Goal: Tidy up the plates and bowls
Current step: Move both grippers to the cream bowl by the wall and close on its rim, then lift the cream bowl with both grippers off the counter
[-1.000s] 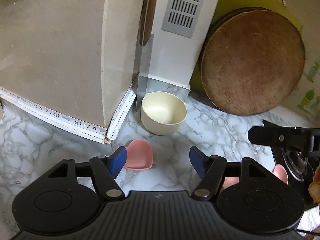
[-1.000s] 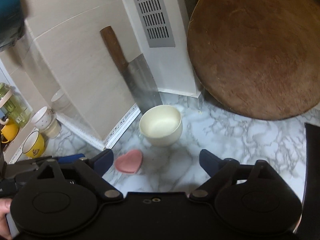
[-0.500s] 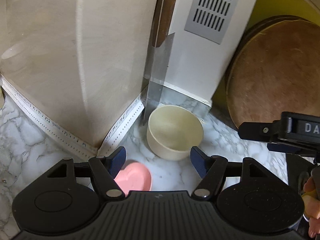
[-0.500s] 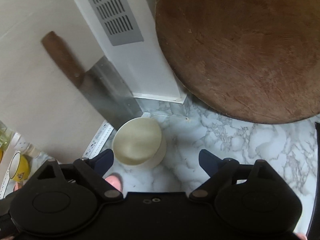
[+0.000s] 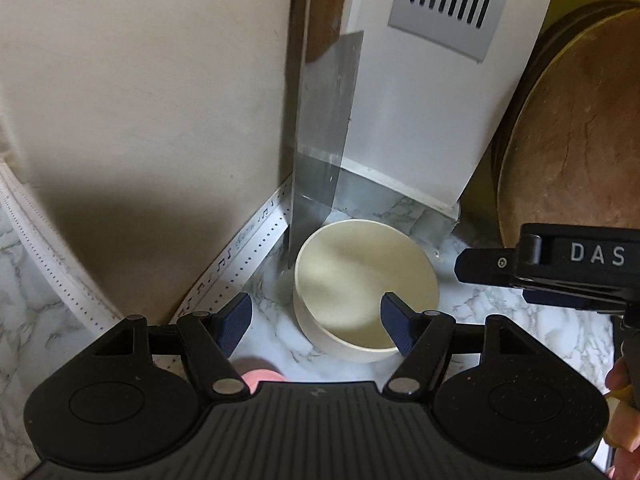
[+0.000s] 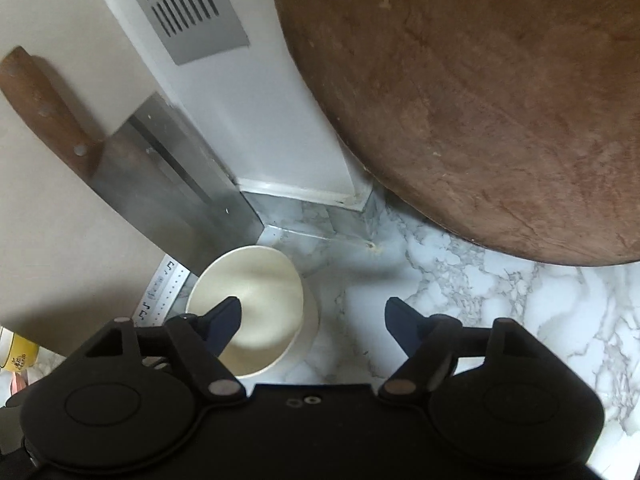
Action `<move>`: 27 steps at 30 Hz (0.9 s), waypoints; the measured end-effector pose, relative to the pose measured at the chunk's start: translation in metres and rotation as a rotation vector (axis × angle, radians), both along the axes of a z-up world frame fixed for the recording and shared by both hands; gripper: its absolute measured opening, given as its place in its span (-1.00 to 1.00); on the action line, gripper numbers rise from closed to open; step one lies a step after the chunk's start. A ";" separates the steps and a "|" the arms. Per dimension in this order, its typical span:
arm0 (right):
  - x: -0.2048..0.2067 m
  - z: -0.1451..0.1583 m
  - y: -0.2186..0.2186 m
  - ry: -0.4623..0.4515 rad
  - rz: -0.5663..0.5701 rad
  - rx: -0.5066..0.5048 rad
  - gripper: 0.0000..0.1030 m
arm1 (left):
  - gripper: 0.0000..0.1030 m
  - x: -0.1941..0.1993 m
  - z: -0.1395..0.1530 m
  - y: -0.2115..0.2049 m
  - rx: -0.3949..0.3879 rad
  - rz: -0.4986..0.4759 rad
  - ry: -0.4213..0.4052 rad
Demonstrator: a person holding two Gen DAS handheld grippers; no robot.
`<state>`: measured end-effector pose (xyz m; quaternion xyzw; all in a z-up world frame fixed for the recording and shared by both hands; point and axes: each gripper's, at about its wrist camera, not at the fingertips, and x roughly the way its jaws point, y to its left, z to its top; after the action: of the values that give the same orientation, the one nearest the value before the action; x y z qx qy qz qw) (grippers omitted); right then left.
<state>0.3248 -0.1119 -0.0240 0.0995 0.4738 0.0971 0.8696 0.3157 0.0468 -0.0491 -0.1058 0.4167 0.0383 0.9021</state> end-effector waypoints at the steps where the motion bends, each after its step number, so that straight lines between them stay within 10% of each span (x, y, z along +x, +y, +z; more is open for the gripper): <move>1: 0.002 -0.002 0.001 0.005 0.003 -0.003 0.43 | 0.37 0.002 -0.002 -0.001 0.003 -0.004 0.003; 7: 0.014 -0.013 0.010 0.022 0.025 -0.014 0.08 | 0.35 0.016 -0.012 -0.003 0.031 -0.018 0.014; 27: 0.020 -0.030 0.030 0.040 0.095 -0.068 -0.82 | -0.65 0.037 -0.032 -0.002 0.051 -0.041 0.065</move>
<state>0.3444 -0.0818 -0.0536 0.0494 0.4982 0.1200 0.8573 0.3530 0.0448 -0.0808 -0.0730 0.4467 0.0339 0.8911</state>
